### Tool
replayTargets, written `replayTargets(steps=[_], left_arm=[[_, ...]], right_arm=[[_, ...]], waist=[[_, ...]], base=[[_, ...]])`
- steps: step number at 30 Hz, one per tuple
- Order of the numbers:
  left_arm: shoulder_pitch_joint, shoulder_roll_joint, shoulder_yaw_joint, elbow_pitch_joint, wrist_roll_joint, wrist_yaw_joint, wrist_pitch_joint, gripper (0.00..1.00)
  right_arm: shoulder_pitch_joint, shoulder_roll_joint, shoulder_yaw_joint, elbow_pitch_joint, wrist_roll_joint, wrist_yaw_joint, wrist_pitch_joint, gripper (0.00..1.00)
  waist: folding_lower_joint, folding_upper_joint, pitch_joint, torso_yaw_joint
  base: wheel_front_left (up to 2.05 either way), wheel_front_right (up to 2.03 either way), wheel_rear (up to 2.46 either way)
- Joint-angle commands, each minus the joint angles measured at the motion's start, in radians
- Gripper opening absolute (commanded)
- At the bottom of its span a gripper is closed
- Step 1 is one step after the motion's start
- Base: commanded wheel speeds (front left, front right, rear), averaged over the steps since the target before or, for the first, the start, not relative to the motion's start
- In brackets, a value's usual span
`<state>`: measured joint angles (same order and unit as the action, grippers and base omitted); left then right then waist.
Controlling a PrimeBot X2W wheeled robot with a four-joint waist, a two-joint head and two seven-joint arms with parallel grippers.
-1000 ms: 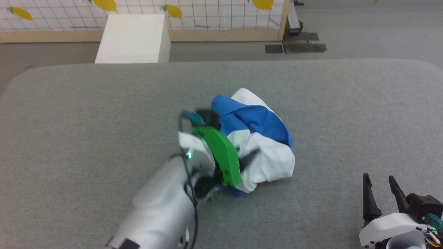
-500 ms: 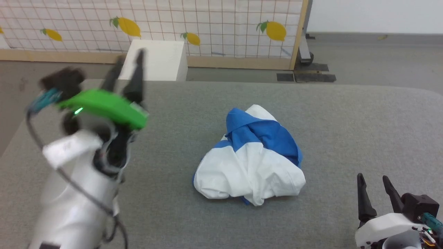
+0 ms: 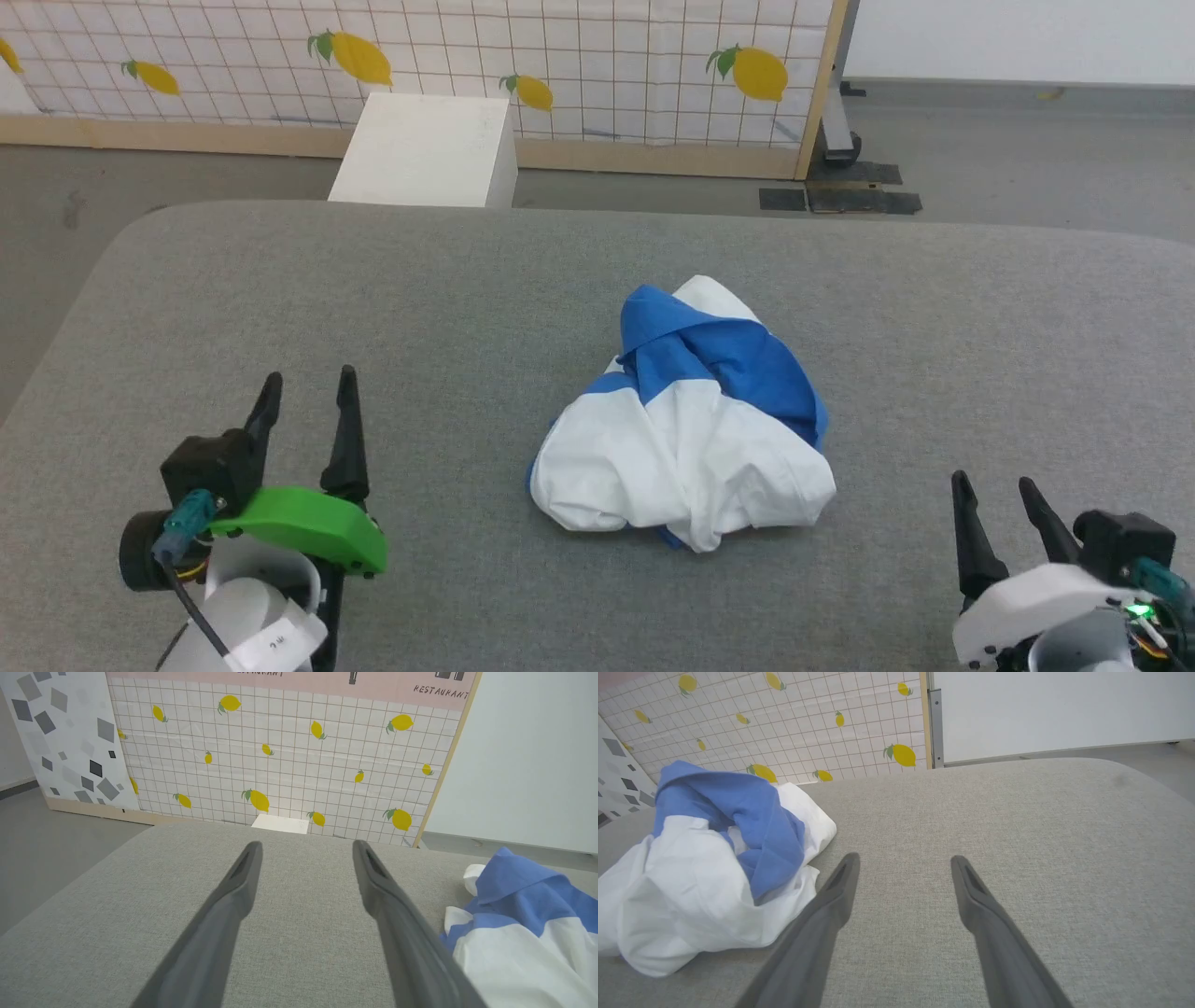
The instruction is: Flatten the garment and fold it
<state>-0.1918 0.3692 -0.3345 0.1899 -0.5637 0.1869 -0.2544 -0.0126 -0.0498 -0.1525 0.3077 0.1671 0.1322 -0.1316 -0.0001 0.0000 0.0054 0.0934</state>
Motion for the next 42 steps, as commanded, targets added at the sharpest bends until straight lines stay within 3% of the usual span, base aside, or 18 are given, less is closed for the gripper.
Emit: replayTargets(steps=[1,8,15,23,24,25,33,38,42], left_arm=[[0.017,-0.014,0.005,-0.011,0.016,0.006,-0.007,1.0],[0.032,-0.056,0.034,-0.042,0.03,0.013,-0.007,1.0],[-0.006,-0.092,0.034,-0.071,0.06,0.001,-0.007,1.0],[-0.023,-0.125,0.046,-0.062,0.075,-0.018,-0.007,1.0],[-0.023,-0.129,0.048,-0.06,0.076,-0.019,-0.007,1.0],[-0.023,-0.132,0.051,-0.058,0.078,-0.021,-0.007,1.0],[-0.012,-0.149,0.077,-0.044,0.09,-0.037,-0.007,1.0],[0.006,-0.156,0.084,-0.039,0.094,-0.042,-0.007,1.0],[0.014,-0.159,0.078,-0.033,0.093,-0.048,-0.007,1.0]], right_arm=[[-0.018,0.0,0.01,-0.013,0.01,-0.002,0.032,1.0],[-0.219,0.0,0.131,-0.03,-0.028,-0.002,0.356,1.0],[-0.485,-0.031,0.273,0.069,-0.111,-0.002,0.724,1.0],[-0.571,-0.081,0.389,0.173,-0.077,-0.002,0.899,1.0],[-0.573,-0.083,0.393,0.177,-0.068,-0.002,0.906,0.89],[-0.578,-0.086,0.398,0.174,-0.056,-0.002,0.902,0.0],[-0.6,-0.137,0.329,0.076,0.01,-0.002,0.751,0.0],[-0.556,-0.217,0.142,-0.015,0.011,-0.002,0.721,0.0],[-0.454,-0.268,-0.089,-0.056,-0.047,-0.002,0.749,0.0]], waist=[[0.0001,0.0,0.009,0.004],[0.0001,0.0,0.061,0.003],[0.0001,0.0,0.151,0.057],[0.0001,0.0,0.201,0.093],[0.0001,0.0,0.202,0.093],[0.0001,0.0,0.204,0.092],[0.0001,0.0,0.158,0.045],[0.0001,0.0,0.121,0.011],[0.0001,0.0,0.112,-0.003]], base=[[0.0,0.0,0.0],[0.0,0.0,0.0],[0.0,0.0,0.0],[0.0,0.0,0.0],[0.0,0.0,0.0],[0.0,0.0,0.0],[0.0,0.0,0.0],[0.0,0.0,0.0],[0.0,0.0,0.0]])
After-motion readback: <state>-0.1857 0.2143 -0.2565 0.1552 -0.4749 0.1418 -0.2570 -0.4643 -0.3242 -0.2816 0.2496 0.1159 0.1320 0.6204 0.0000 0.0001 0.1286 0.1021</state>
